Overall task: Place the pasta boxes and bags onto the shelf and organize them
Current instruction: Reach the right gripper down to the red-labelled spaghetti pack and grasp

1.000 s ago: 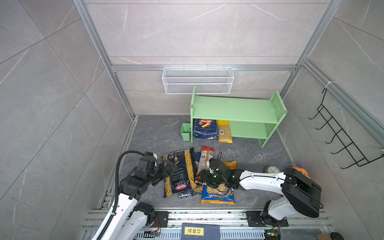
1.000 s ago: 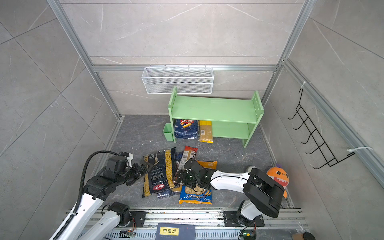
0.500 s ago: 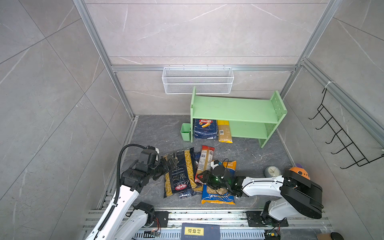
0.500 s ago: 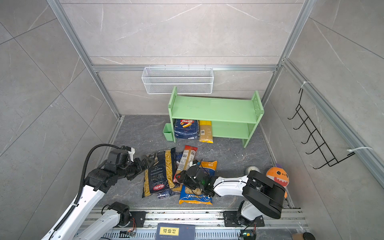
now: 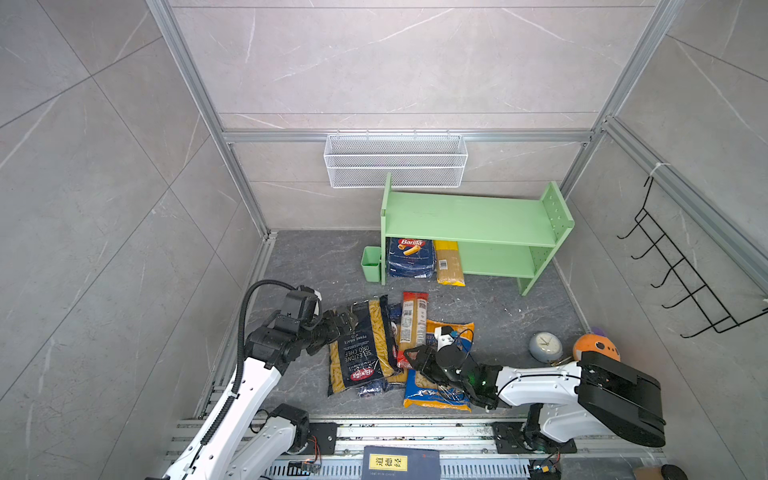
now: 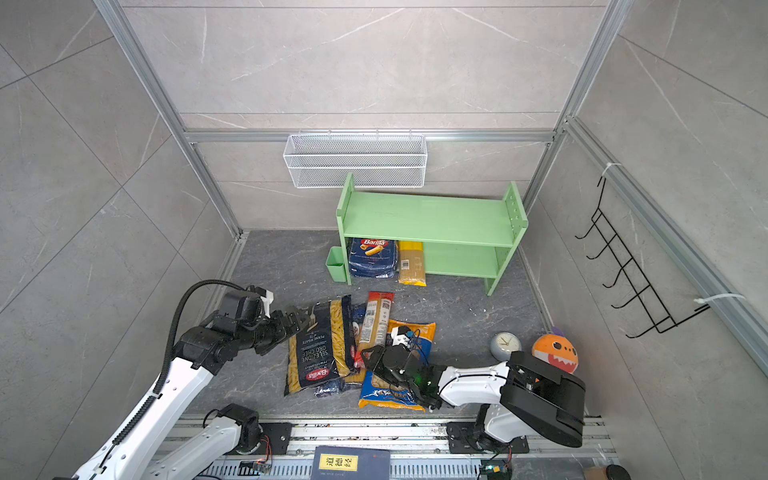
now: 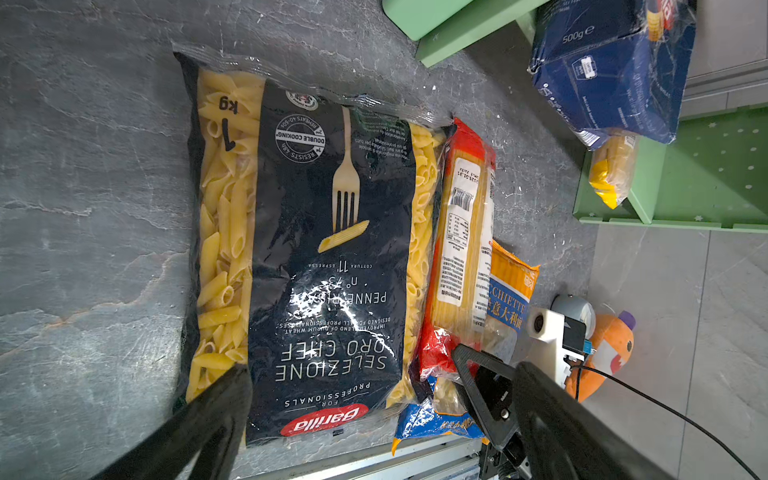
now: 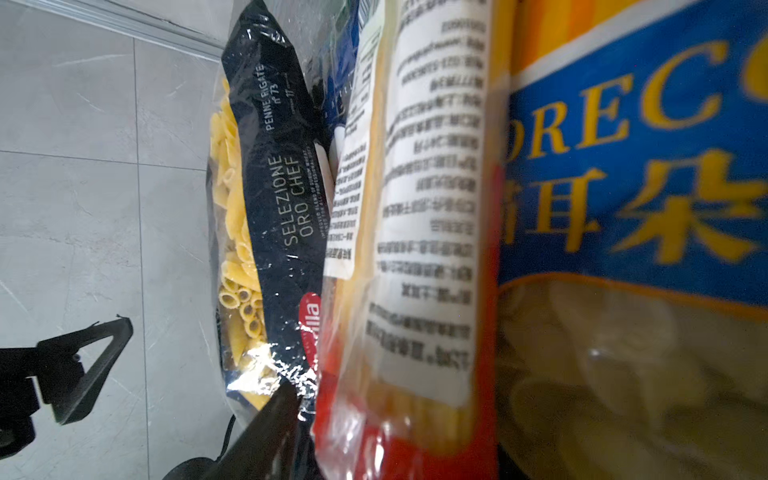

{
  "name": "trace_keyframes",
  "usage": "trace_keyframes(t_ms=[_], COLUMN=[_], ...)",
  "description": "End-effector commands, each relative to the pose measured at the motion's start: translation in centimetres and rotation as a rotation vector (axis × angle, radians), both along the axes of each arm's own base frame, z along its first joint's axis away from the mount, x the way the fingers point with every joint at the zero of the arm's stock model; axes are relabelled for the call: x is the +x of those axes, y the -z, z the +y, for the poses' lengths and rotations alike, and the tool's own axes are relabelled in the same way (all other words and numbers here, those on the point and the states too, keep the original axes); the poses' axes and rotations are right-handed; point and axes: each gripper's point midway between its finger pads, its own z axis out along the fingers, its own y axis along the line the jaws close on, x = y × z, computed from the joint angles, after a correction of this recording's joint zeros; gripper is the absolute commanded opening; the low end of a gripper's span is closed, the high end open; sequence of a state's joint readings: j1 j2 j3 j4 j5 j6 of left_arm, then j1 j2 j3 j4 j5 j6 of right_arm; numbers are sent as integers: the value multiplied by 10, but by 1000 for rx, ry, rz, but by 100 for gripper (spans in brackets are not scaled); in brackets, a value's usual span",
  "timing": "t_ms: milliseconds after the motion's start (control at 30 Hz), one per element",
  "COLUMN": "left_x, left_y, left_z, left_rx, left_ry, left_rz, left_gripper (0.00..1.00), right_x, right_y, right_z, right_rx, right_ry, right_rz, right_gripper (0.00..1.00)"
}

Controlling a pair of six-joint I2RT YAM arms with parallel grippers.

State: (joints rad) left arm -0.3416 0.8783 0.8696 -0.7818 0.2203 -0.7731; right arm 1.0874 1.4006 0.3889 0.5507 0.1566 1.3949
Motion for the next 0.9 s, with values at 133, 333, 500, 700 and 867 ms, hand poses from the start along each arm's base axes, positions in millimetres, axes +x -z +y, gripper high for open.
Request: trace_keyframes(t_ms=[133, 333, 500, 700, 867], left_x=[12, 13, 15, 20, 26], left_y=[-26, -32, -33, -30, -27], left_z=[-9, -8, -9, -13, -17], left_rx=[-9, 10, 18, 8, -9], left_ry=[58, 70, 80, 88, 85], left_rz=[-56, -60, -59, -56, -58], left_gripper=[100, 100, 100, 100, 100], right_x=[10, 17, 18, 13, 4], right_y=[7, 18, 23, 17, 7], right_z=[3, 2, -4, -9, -17], right_rx=[25, 54, 75, 59, 7], right_ry=[37, 82, 106, 84, 36], right_rz=[-51, -55, -65, -77, -90], right_gripper=[61, 60, 43, 25, 19])
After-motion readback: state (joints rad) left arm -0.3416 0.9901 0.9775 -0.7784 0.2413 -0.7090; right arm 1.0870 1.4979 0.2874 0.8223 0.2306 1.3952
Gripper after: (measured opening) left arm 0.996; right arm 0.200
